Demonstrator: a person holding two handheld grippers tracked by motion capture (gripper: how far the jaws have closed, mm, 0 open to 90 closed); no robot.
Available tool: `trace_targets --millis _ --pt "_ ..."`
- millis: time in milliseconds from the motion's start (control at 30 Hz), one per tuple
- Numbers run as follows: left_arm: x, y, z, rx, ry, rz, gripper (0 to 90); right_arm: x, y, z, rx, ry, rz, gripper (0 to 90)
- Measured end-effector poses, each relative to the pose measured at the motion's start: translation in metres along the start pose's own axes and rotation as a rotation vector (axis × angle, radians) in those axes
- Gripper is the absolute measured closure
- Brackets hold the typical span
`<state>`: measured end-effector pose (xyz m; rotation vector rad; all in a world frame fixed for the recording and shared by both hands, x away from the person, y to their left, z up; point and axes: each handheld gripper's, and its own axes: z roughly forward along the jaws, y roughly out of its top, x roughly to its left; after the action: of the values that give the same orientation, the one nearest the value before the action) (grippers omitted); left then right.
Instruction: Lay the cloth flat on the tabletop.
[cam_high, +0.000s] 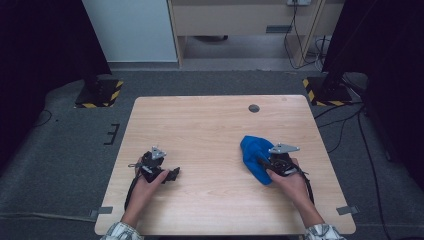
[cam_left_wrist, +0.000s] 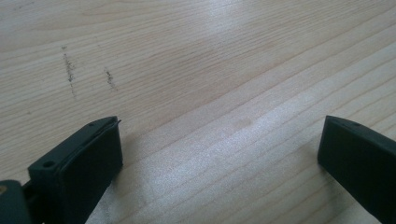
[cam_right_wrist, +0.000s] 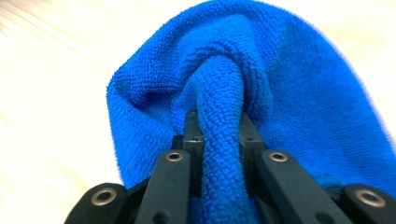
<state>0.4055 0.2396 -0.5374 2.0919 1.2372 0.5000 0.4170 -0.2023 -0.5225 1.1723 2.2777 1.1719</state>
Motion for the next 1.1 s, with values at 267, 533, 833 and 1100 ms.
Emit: trace_targets --millis 267,533,833,1100 --pt "0.0 0.0 0.0 0.0 0.0 0.0 0.0 0.033 0.023 -0.012 -0.081 0.069 -0.045 79.7" --pt "0.0 0.0 0.0 0.0 0.0 0.0 0.0 0.052 0.03 -0.007 -0.085 0.079 -0.066 79.1" --pt "0.0 0.0 0.0 0.0 0.001 0.001 0.0 0.077 0.033 0.008 -0.048 0.088 -0.095 78.3" --pt "-0.001 0.0 0.0 -0.001 0.005 -0.001 0.0 0.101 0.034 0.024 -0.016 0.112 -0.13 76.4"
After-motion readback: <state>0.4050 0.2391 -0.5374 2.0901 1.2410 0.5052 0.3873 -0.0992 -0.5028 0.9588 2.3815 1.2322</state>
